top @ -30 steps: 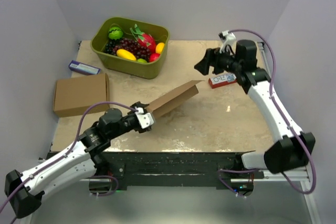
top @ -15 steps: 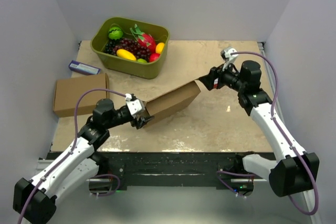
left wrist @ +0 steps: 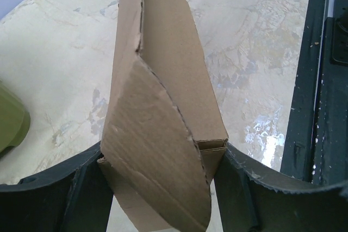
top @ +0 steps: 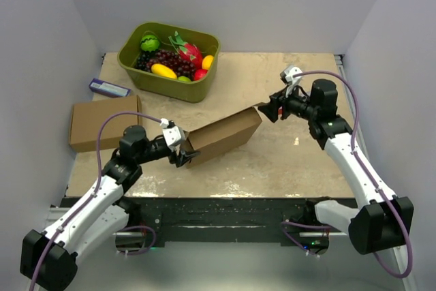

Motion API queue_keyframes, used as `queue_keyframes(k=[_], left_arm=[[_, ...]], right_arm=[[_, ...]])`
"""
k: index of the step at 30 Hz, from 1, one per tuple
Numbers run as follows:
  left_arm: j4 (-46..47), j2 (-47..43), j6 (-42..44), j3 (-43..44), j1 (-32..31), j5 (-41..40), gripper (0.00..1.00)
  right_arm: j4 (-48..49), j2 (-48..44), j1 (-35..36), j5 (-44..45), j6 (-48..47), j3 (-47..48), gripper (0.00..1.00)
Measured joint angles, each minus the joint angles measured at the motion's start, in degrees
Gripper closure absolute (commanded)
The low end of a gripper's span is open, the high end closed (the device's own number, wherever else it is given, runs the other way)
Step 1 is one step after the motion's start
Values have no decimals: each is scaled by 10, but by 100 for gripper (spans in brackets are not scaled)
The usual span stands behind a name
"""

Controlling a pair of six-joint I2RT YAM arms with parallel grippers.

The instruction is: Fold the paper box

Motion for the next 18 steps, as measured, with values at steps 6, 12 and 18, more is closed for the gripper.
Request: queue_keyframes(k=[6,12,18], left_arm=[[1,2,0,0,7,7,73],[5,3,0,-2,11,14,74],[8,5,0,-2,12,17,75]], right_arm=[[-1,-8,0,1,-5,-8,32],[0,7,0,2,-13,-8,38],[-1,42,0,3,-21,-8,60]])
